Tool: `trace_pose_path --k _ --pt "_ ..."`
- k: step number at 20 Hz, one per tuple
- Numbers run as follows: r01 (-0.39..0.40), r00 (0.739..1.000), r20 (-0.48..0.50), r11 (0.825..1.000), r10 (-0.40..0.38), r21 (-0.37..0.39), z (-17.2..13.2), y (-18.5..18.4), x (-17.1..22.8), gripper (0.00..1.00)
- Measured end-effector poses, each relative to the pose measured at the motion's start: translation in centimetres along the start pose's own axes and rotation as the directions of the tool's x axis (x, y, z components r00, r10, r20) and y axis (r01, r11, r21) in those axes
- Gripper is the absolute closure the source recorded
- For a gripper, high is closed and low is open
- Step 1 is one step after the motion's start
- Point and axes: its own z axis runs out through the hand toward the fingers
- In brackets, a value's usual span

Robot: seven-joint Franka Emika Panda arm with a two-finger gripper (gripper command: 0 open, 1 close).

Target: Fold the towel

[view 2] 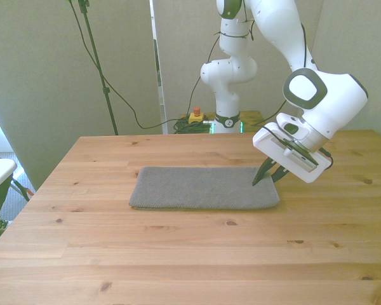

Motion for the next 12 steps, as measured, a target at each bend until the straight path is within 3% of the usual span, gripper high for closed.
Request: trace_pose_path --k 6,12 --pt "0.009 1.0 0.002 1.0 -0.009 0.016 -0.8 -0.3 -0.2 1.0" --pt "0.021 1.0 0.001 0.995 -0.021 0.094 -4.8 -1.8 0.4 1.0"
